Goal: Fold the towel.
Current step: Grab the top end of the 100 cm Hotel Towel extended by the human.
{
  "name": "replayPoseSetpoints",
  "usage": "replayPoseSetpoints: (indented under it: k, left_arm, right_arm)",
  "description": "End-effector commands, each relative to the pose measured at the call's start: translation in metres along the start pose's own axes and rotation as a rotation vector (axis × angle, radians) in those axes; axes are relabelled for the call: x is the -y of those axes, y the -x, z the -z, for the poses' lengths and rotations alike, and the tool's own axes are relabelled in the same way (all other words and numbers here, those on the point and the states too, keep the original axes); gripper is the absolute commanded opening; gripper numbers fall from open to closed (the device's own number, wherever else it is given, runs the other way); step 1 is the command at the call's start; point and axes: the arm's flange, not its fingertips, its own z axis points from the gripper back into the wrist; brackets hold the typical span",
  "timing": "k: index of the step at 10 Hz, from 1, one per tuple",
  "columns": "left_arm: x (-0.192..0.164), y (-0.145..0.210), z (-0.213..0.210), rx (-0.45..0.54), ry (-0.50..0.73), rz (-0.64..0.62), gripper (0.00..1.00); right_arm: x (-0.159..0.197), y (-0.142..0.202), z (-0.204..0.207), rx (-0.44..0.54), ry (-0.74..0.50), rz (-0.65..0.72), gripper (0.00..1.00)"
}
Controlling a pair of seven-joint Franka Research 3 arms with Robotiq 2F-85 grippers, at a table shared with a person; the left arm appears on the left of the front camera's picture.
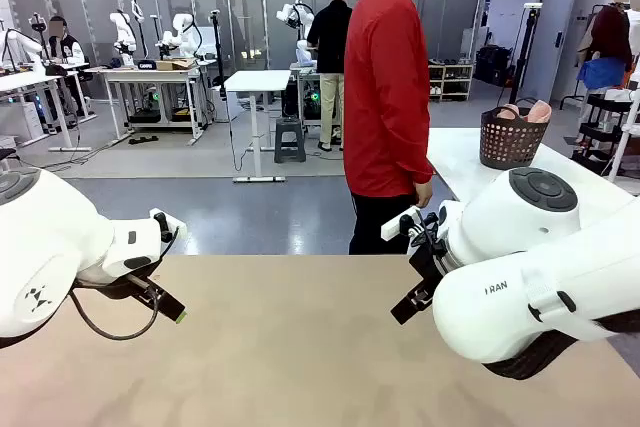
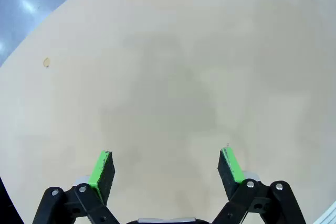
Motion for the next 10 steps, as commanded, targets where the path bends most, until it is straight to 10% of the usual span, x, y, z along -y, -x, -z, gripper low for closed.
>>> replayPoseSetpoints:
  k: [1, 10]
  left_arm:
    - [0.0001, -0.0001, 0.0, 0.0, 0.0, 0.0, 1.0]
    - [0.0003, -0.0001, 0.0, 0.0, 0.0, 0.001, 1.0]
  right_arm:
    - [0.0, 0.0, 0.0, 0.0, 0.0, 0.0, 1.0]
    - [-0.0002, -0.0001, 0.0, 0.0, 0.0, -0.003, 1.0]
